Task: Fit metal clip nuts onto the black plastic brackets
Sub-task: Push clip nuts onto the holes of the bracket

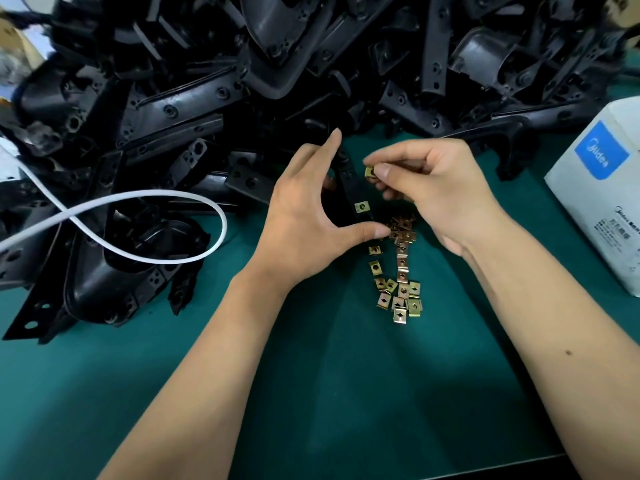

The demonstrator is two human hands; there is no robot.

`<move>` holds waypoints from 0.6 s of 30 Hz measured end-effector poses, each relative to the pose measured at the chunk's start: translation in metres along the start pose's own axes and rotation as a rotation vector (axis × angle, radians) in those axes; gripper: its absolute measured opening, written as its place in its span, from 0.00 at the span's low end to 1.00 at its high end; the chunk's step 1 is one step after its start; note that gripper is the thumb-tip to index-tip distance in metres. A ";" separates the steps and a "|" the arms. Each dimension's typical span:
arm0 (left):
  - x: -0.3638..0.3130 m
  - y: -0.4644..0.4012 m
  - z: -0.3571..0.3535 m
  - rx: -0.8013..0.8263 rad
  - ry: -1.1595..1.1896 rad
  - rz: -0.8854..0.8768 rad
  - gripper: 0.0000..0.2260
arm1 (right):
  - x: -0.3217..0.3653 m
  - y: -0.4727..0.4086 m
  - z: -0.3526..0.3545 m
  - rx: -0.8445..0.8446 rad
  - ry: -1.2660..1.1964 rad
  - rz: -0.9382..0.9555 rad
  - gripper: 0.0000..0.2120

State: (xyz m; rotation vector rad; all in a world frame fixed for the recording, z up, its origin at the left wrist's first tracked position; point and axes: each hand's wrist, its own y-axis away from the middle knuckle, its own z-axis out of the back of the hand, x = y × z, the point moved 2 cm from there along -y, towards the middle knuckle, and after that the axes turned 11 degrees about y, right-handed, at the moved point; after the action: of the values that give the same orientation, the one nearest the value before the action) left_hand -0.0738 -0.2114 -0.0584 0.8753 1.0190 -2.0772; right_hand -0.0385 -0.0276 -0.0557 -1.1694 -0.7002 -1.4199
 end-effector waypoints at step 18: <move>0.003 0.000 0.000 0.008 0.022 -0.099 0.53 | -0.001 -0.001 0.000 -0.034 -0.033 -0.014 0.08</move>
State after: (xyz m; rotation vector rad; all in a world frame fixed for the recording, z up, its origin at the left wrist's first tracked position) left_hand -0.0753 -0.2122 -0.0612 0.8700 1.0861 -2.1596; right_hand -0.0392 -0.0270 -0.0561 -1.2184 -0.7107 -1.4321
